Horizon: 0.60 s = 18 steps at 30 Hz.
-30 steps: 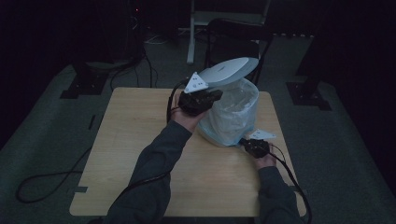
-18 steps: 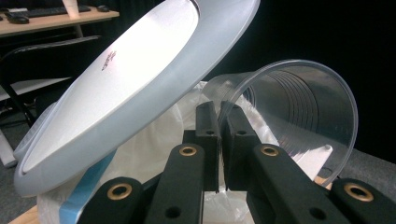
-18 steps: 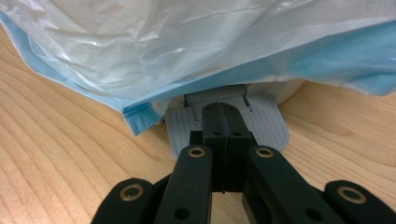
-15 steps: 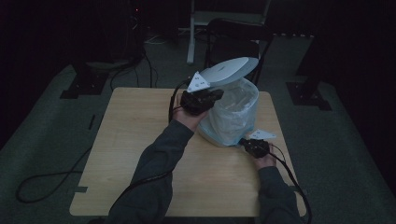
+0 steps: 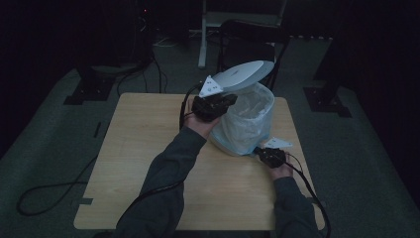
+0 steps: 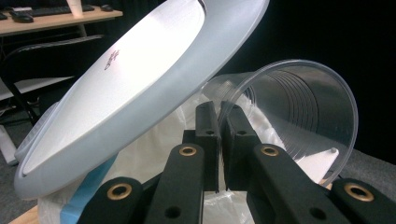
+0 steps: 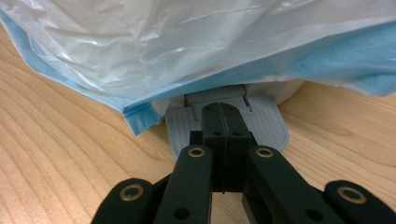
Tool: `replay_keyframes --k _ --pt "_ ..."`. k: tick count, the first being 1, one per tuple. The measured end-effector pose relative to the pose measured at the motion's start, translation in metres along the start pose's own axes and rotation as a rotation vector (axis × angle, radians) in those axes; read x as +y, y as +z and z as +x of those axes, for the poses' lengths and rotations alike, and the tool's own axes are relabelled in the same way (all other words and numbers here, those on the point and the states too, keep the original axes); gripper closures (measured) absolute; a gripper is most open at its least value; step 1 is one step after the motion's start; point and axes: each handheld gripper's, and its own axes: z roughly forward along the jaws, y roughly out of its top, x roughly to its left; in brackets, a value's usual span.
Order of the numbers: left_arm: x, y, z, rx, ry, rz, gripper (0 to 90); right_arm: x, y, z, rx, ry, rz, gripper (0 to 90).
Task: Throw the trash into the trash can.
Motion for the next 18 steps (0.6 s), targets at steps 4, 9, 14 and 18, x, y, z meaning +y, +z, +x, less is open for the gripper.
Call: replay_keyframes --k 4,9,14,18 --pt "0.0000 -0.0003 0.0010 0.002 0.000 -0.002 86.9 0.0000 0.0000 0.0000 0.000 -0.001 0.000 90.0" --pt "0.0001 0.0006 0.0013 0.000 -0.005 -0.003 86.9 0.0000 0.0000 0.0000 0.000 -0.001 0.000 90.0" --pt "-0.0007 0.0012 0.0013 -0.008 -0.007 -0.006 82.2 0.0000 0.0000 0.0000 0.000 -0.001 0.000 90.0" --pt "-0.0005 -0.0004 0.0011 -0.007 -0.003 -0.010 75.3 0.0000 0.0000 0.0001 -0.001 -0.001 0.000 90.0"
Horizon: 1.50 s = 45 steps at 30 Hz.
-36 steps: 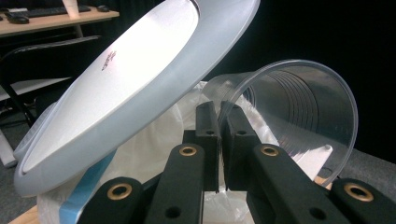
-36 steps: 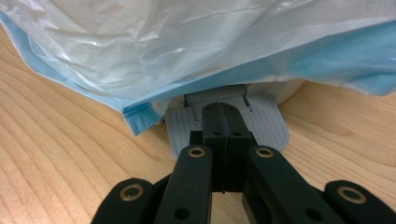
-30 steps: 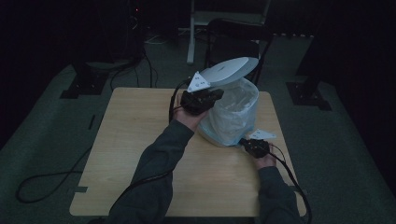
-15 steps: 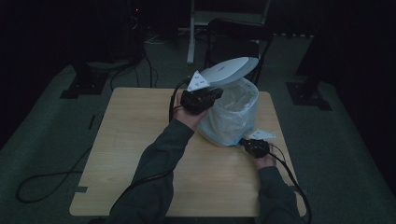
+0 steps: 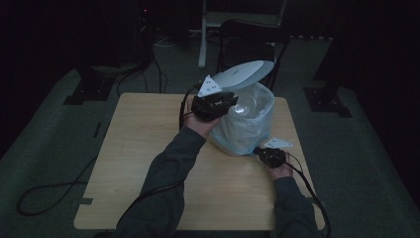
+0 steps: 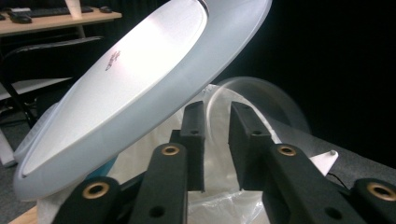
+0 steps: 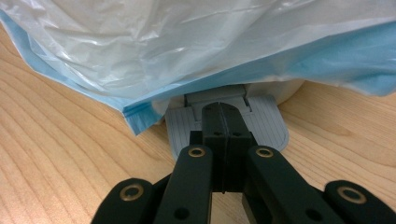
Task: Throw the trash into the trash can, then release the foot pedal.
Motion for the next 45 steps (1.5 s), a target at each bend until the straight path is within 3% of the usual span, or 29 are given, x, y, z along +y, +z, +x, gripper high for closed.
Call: replay_keyframes --k 10,28,45 --pt "0.000 -0.008 -0.002 -0.001 0.012 -0.009 68.4 0.000 0.000 0.000 -0.001 -0.001 0.001 90.0" --pt "-0.002 -0.045 -0.002 0.037 0.019 -0.045 64.7 0.000 0.000 0.000 0.000 0.000 0.001 90.0" --pt "-0.028 -0.047 0.008 0.034 -0.010 0.005 62.6 0.000 0.000 -0.001 0.006 0.003 -0.001 90.0"
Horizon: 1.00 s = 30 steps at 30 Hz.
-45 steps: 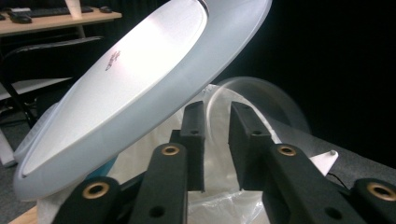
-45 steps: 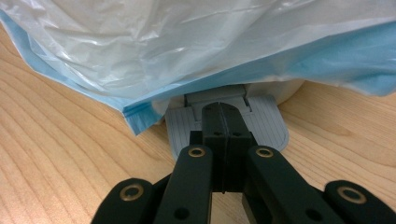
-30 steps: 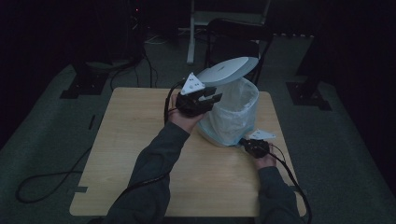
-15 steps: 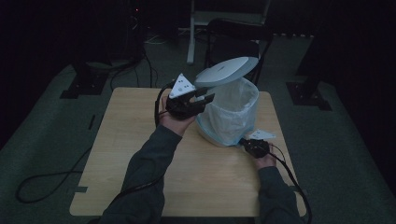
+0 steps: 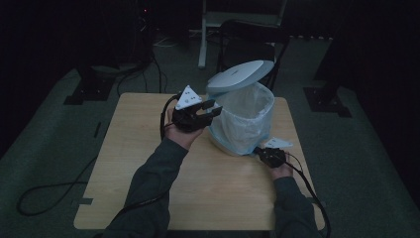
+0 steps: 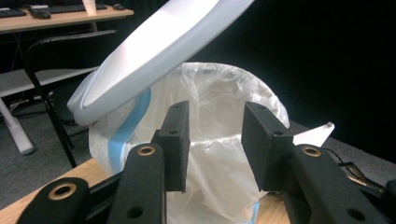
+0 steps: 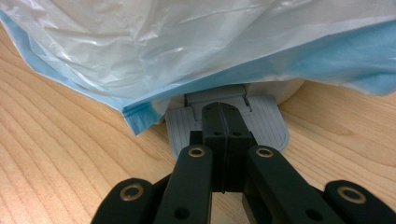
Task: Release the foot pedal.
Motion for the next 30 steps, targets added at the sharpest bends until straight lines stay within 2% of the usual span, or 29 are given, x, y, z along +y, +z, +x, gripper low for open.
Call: replay_keyframes --k 30 --pt "-0.056 -0.005 0.019 0.029 -0.044 0.108 60.0 0.000 0.000 0.000 0.000 0.004 0.000 90.0"
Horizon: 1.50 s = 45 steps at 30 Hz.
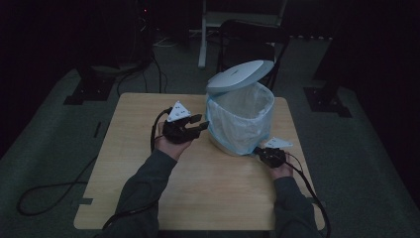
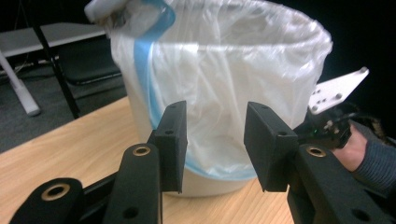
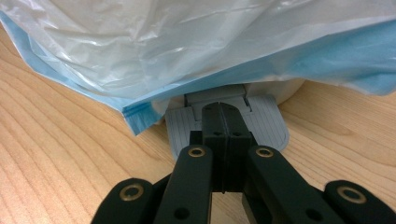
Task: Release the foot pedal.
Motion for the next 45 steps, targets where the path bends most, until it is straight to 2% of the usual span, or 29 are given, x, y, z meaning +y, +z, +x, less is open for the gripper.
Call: replay_keyframes --k 10,20,40,45 --pt "-0.027 0.001 0.008 0.007 -0.024 0.042 59.6 0.000 0.000 -0.001 0.005 0.010 0.000 90.0" --pt "-0.057 0.001 0.019 0.013 -0.067 0.085 59.2 0.000 -0.001 -0.002 0.010 0.024 -0.006 90.0" --pt "-0.075 0.010 0.018 0.001 -0.084 0.122 59.2 0.001 -0.006 -0.002 0.005 0.021 -0.006 90.0" --pt "-0.077 0.011 0.018 0.004 -0.082 0.125 59.2 0.005 -0.013 -0.004 0.005 0.029 -0.034 90.0"
